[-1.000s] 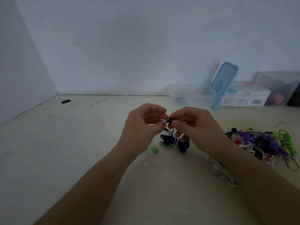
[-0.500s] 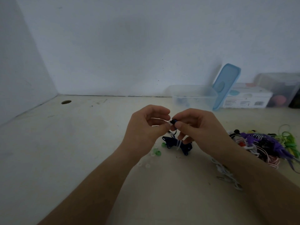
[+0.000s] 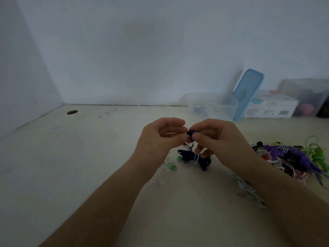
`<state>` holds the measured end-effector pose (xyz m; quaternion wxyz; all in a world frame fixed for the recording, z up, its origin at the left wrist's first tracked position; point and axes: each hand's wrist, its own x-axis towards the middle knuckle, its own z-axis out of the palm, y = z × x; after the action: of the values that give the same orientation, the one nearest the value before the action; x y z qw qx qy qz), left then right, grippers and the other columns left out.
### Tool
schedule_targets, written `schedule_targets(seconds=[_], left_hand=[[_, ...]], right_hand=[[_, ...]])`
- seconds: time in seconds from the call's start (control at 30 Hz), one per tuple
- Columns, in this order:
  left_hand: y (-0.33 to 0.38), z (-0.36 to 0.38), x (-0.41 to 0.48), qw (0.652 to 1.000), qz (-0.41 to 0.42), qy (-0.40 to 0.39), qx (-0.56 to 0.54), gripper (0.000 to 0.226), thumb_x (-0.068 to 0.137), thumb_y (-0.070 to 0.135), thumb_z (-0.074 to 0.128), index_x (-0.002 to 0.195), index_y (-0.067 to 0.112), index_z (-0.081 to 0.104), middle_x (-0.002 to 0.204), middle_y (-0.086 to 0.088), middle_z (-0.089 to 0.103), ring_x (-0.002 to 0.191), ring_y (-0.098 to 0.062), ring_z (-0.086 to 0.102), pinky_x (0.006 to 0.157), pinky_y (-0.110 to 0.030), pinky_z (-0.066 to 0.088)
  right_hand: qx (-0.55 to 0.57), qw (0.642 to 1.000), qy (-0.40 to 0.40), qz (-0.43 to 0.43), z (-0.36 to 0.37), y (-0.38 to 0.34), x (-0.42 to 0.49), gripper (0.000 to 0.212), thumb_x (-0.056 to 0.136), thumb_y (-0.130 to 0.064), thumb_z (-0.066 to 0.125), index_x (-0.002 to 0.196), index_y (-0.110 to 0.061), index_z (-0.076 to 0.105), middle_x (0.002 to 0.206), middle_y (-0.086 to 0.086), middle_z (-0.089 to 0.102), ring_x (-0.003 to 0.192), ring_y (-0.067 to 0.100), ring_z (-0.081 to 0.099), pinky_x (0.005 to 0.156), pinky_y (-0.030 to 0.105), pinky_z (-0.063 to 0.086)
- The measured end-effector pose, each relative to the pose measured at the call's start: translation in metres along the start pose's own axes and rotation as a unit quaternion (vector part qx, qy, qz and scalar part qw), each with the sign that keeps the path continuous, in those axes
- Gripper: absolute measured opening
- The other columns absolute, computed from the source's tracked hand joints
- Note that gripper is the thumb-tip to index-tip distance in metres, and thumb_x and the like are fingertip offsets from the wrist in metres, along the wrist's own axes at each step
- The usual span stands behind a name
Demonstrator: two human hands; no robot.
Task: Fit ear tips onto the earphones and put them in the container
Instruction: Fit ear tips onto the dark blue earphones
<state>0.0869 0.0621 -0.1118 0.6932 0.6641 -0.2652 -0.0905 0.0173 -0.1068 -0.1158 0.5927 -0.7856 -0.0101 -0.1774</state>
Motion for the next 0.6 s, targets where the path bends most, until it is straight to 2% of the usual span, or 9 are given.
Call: schedule_targets(seconds=[0.2,0.6], left_hand=[[-0.0020,-0.0017,0.0012,0.999,-0.024,0.005,-0.033,0.028,0.080,0.005,0.077,0.104,0.017,0.070,0.096,-0.003,0.075,0.093,-0.017,0.072,0.076,-0.021,0.055],[-0.0016,-0.0028,0.0014,0.999,-0.017,-0.007,-0.049,0.028,0.081,0.000,0.074,0.104,0.016,0.070,0.099,-0.003,0.076,0.095,-0.017,0.073,0.083,-0.025,0.055]], right_hand=[[0.005,1.000,0.008,0.003,-0.0007,-0.0002,0.0007,0.011,0.094,-0.007,0.062,0.100,-0.013,0.069,0.084,0.004,0.077,0.063,0.021,0.070,0.057,0.032,0.058],[-0.011,1.000,0.017,-0.002,-0.0005,-0.0027,-0.0013,0.009,0.092,-0.008,0.065,0.096,-0.013,0.070,0.082,0.003,0.077,0.062,0.020,0.070,0.056,0.031,0.059]])
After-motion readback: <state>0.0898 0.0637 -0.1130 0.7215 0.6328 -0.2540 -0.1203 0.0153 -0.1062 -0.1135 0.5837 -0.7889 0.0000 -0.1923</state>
